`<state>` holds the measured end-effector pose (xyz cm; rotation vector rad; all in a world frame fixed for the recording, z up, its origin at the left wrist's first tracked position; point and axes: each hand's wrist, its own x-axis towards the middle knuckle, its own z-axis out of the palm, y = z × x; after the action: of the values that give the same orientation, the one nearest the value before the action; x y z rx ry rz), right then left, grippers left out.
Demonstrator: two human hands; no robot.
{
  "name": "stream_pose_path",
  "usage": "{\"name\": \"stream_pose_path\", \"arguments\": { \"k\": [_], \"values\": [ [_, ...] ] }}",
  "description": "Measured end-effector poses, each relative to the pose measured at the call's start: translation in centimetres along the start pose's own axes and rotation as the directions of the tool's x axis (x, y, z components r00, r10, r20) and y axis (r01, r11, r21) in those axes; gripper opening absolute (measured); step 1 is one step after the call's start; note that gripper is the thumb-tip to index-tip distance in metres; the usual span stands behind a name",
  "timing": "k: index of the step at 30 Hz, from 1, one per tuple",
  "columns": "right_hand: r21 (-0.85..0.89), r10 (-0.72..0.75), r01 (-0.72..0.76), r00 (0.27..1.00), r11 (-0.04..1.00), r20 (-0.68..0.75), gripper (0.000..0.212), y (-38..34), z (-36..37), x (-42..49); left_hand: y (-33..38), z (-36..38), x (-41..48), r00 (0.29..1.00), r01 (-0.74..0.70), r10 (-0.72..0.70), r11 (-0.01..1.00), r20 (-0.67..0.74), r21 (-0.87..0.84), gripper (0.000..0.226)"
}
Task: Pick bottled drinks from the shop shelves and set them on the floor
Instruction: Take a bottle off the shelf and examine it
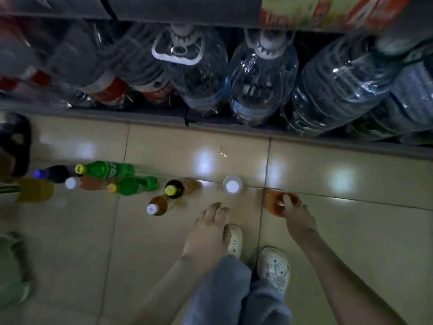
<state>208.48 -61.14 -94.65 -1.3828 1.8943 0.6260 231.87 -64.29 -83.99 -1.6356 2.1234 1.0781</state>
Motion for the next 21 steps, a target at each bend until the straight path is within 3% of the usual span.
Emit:
{"name": "stream_pose_path", "arguments": {
  "k": [3,7,10,15,18,21],
  "values": [
    [0.121,0.038,-0.029,0.997,0.992,-0.072,0.045,0.7,-0.6,0.9,0.5,-0.6,0.1,1.0,0.008,-0.009,1.0,0.024,0.024,0.042],
    [0.13,-0.14,0.141,0.99,0.981,-0.017,0.049,1.1,-0.9,0.4,3.1,-3.4,-1.3,0.998,-0.005,0.002,0.999,0.062,0.046,0.042],
    [0.226,-0.1,0.108,0.994,0.968,-0.047,0.046,1.1,-2.8,-2.5,5.7,-6.1,-2.8,0.998,-0.043,0.04,0.997,0.051,0.064,0.041],
    [0.394,-0.145,0.199,0.976,0.897,-0.164,0.027,3.0,-11.6,-15.4,12.2,-10.6,-7.2,0.977,-0.129,0.108,0.987,0.186,0.101,0.052],
    [0.485,-0.183,0.321,0.932,0.813,-0.312,0.024,4.2,-19.6,-26.4,18.6,-13.7,-11.3,0.937,-0.292,0.252,0.945,0.242,0.15,0.072],
    [0.567,-0.112,0.385,0.883,0.728,-0.456,0.024,6.5,-27.3,-36.6,25.0,-17.6,-14.9,0.879,-0.464,0.42,0.86,0.225,0.211,0.095]
  ]
}}
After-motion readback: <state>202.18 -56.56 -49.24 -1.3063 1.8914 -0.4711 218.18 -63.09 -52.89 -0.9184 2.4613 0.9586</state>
